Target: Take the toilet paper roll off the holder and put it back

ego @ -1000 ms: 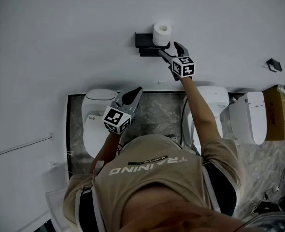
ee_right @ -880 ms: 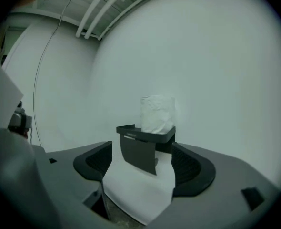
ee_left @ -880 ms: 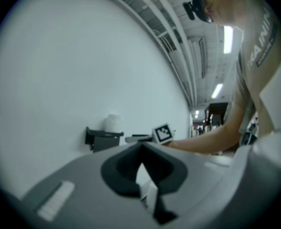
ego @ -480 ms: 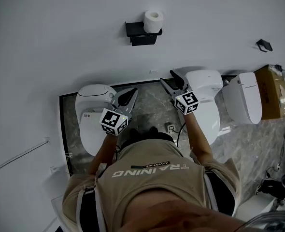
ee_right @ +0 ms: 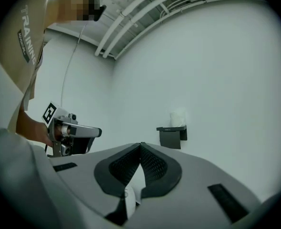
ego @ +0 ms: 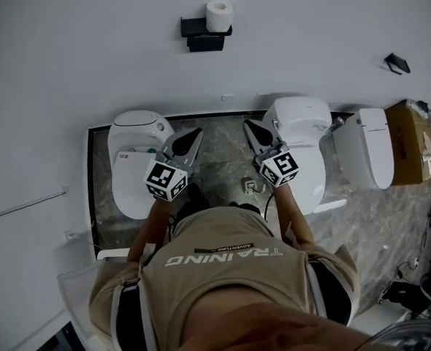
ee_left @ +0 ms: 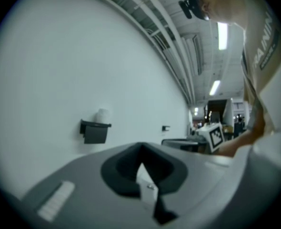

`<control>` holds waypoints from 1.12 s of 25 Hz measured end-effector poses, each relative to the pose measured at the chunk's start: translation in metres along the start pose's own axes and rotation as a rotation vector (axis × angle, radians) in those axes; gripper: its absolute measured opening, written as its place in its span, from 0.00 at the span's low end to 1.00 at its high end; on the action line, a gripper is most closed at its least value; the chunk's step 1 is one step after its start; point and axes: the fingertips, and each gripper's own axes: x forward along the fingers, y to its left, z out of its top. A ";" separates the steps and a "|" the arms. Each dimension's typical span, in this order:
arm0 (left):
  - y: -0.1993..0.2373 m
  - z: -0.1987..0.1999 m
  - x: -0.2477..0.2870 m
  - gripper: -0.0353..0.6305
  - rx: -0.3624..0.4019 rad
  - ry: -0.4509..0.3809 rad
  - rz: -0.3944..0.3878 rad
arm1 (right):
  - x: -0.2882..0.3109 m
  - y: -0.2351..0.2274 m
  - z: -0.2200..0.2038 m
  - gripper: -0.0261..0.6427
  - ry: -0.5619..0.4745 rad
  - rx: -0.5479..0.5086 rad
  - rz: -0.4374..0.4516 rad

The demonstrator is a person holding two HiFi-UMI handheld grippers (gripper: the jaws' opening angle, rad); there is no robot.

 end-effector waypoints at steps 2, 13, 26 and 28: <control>-0.017 -0.003 -0.004 0.05 -0.005 0.006 0.043 | -0.018 0.007 0.002 0.06 -0.011 0.012 0.029; -0.106 -0.011 -0.023 0.05 0.005 0.048 0.125 | -0.105 0.012 -0.005 0.06 0.026 0.048 0.025; -0.094 -0.014 -0.066 0.05 0.014 0.010 0.164 | -0.094 0.072 0.012 0.06 -0.005 -0.007 0.009; -0.093 -0.012 -0.068 0.05 0.002 0.006 0.157 | -0.090 0.078 0.015 0.06 0.000 -0.015 0.022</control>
